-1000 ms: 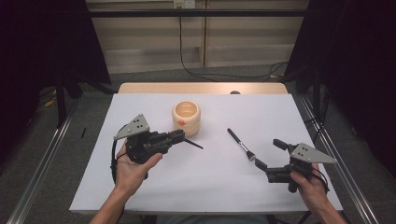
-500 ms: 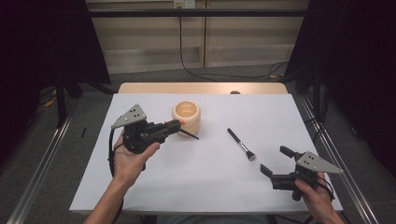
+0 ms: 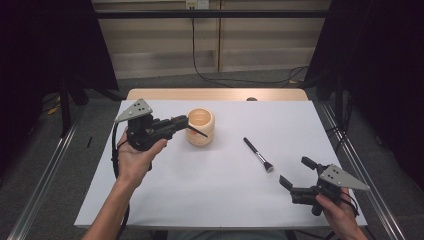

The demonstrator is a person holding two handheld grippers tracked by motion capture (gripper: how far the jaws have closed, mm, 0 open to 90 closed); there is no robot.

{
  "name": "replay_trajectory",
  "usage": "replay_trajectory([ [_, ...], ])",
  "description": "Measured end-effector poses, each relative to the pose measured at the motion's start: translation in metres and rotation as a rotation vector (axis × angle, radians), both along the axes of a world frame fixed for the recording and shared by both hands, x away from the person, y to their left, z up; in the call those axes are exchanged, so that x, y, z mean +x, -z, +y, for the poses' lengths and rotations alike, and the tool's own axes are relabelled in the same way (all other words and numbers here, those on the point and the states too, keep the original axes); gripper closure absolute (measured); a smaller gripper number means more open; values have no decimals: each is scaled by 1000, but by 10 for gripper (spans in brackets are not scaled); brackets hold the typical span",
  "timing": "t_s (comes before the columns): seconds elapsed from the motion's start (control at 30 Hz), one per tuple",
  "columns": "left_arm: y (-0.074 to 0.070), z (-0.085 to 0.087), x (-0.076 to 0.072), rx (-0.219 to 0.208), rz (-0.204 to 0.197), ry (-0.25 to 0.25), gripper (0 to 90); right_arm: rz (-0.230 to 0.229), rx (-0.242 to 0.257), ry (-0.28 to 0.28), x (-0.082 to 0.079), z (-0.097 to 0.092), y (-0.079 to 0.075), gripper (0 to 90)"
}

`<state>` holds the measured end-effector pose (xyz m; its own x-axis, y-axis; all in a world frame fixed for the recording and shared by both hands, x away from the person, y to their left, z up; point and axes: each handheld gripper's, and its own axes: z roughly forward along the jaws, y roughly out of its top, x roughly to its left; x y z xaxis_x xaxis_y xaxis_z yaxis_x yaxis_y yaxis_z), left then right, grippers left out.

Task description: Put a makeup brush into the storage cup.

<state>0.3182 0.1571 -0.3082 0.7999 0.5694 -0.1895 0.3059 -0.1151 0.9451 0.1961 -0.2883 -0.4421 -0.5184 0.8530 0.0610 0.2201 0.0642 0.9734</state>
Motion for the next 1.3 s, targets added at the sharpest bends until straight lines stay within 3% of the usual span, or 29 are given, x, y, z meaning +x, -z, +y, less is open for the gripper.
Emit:
replay_trajectory([
  [0.1, 0, 2, 9, 3, -16, -19, 839, 7, 3, -7, 0, 0, 0, 0],
  [0.27, 2, 4, 22, -9, -7, -47, 839, 15, 8, -21, 0, 1, 1, 0],
  [0.33, 2, 4, 26, 14, -14, -58, 839, 11, 7, -19, 0, 1, 1, 0],
  [0.8, 8, -3, 57, 62, 5, -97, 840, 17, 8, -18, 0, 1, 1, 1],
  [1.3, 21, -13, 77, 128, 16, -124, 839, 26, 10, -28, 0, 3, 1, 0],
])
